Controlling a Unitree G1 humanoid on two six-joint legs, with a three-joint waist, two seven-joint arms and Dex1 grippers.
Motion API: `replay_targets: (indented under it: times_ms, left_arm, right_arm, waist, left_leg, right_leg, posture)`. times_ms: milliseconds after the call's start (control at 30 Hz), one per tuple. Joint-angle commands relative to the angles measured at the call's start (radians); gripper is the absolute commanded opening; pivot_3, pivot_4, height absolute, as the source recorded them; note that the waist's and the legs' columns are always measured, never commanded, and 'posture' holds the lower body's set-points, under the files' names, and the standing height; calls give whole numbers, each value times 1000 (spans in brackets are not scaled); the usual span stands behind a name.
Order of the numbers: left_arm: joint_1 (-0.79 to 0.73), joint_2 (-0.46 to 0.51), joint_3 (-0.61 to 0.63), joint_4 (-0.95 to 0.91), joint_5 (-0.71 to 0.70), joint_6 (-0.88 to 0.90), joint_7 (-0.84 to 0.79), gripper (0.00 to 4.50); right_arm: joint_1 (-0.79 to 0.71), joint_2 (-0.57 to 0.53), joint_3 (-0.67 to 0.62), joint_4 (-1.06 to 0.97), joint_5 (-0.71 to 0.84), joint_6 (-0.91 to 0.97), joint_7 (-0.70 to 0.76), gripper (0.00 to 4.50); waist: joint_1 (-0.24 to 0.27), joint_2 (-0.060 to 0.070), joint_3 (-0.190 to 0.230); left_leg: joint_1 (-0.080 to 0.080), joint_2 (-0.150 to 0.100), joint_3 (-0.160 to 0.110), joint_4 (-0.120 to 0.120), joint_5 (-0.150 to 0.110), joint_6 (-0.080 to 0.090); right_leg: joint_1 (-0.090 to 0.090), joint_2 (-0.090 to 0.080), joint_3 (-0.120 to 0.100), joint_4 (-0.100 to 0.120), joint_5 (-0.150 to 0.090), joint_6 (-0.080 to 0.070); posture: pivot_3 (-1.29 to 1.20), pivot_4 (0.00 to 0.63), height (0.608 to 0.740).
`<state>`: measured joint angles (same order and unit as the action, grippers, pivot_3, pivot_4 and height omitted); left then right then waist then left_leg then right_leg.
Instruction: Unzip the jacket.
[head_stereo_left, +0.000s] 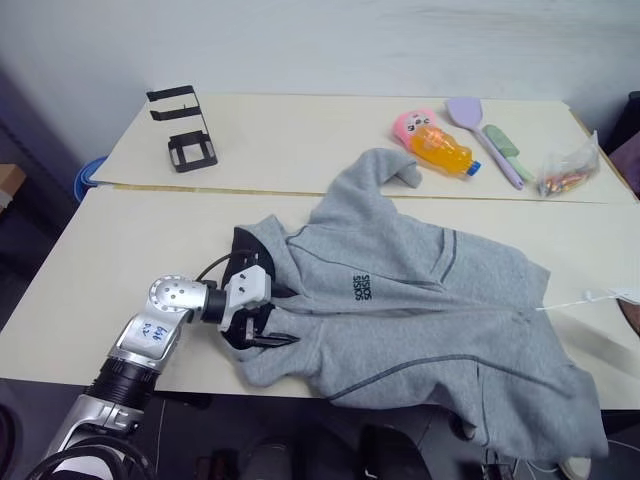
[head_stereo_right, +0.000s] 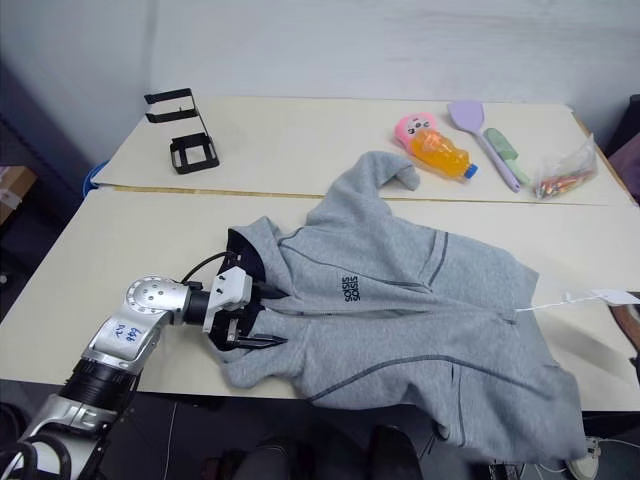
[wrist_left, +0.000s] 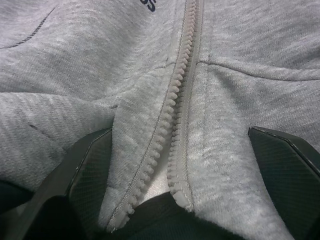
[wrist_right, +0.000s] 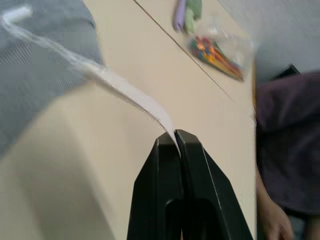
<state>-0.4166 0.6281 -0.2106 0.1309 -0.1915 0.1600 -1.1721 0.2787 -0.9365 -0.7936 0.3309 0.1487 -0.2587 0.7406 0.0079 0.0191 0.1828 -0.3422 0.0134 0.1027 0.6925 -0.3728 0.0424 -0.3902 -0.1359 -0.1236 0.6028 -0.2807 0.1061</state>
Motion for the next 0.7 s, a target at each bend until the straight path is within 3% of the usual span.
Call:
replay_targets:
  times_ms: [33,133,367,567,700]
  left_arm:
    - [60,27,-48,56,56,66,-1,4500]
    - [57,28,-48,63,61,60,8,4500]
    - [73,37,-56,46,64,47,11,4500]
    - [95,57,-54,44,71,42,9,4500]
    - [101,62,-46,48,73,42,22,4500]
  right_arm:
    - [-28,-103,-56,228,-100,-109,-169,22]
    - [-78,-176,-15,391,-170,-144,-322,22]
    - [-275,-290,125,594,-238,-196,-495,22]
    - [-383,-355,217,696,-268,-209,-587,22]
    - [-400,-384,229,785,-238,-145,-562,22]
  waist:
    - [-9,2,-1]
    - [-13,5,-3]
    - [-15,10,-5]
    - [-14,12,-6]
    - [-14,12,-6]
  left_leg:
    - [3,-1,3,-3,0,0]
    - [9,-1,6,-10,1,-2]
    - [9,0,9,-10,2,-3]
    - [8,0,9,-10,2,-4]
    - [8,0,9,-10,2,-4]
  right_leg:
    - [0,-1,3,0,0,0]
    - [0,-1,6,0,-1,-1]
    - [-1,0,9,1,-1,-1]
    - [-2,1,9,0,-1,-2]
    - [-2,1,9,-1,-1,-2]
  posture:
    - [0,150,740]
    - [0,150,740]
    - [0,150,740]
    - [0,150,740]
    - [0,150,740]
